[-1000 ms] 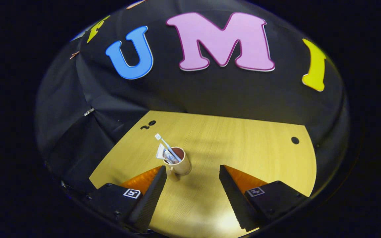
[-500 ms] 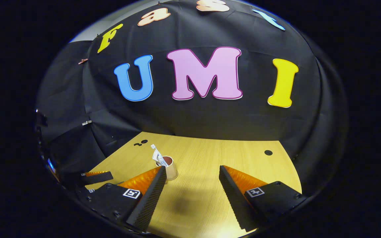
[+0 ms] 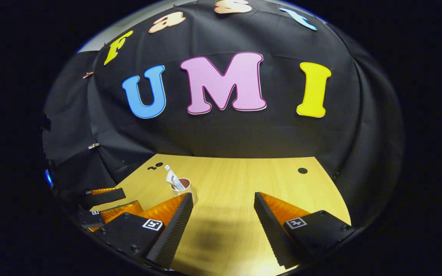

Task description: Put the toothbrush and toothpaste on the desktop into the cup, then pick up the cup and place it on the coaster on the desktop.

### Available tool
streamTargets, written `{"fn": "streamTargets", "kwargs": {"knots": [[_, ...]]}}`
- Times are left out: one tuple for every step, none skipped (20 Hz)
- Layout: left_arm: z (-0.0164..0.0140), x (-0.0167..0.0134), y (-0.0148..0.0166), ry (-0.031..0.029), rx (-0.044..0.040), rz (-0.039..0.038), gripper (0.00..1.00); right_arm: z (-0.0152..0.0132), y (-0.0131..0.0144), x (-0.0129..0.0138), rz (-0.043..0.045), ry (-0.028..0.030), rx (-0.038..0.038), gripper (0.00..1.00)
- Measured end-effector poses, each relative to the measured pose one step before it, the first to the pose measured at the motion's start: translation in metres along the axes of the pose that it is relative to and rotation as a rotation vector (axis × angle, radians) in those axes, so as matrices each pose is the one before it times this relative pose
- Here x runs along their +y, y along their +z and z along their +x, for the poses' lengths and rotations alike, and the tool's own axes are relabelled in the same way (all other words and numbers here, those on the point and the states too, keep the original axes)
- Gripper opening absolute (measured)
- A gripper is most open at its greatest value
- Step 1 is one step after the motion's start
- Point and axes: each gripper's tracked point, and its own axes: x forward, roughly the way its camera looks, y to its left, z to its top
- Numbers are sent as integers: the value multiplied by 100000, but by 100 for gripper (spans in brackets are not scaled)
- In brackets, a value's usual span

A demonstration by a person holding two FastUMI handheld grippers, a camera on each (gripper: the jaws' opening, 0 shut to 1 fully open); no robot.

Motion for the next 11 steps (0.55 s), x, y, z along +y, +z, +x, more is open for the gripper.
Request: {"fn": "streamTargets", "kwargs": {"knots": [[-7,-246,-96,-364,472,728,95,226,-343,182,57,775,1102,99],[217,-42,-10,78,190,872,95,57,-245,90,226,643,514,99],[-79,-43,88,277,50,671,95,31,-48,263,700,1458,347,99],[-16,-106,-54,132,-119,326,95,33,-69,131,567,944,101,99],[163,38,81,465,-49,-161,95,85,-157,-17,46,485,336,99],[42,38,33,586,236,-565,95,12,-144,21,-286,460,329,99],[-56,-105,112,477,252,-705,95,35,-151,-28,-209,360,440,99],[107,-27,79,404,-190,-631,95,49,-39,-39,-157,455,244,99],[121,67,136,358,-209,-382,95,21,-38,-61,-155,374,122,99],[304,81,14,354,-75,-153,95,74,-55,-39,-186,332,144,99],[232,22,57,358,-31,-173,95,102,-106,-85,-48,250,565,99]]}}
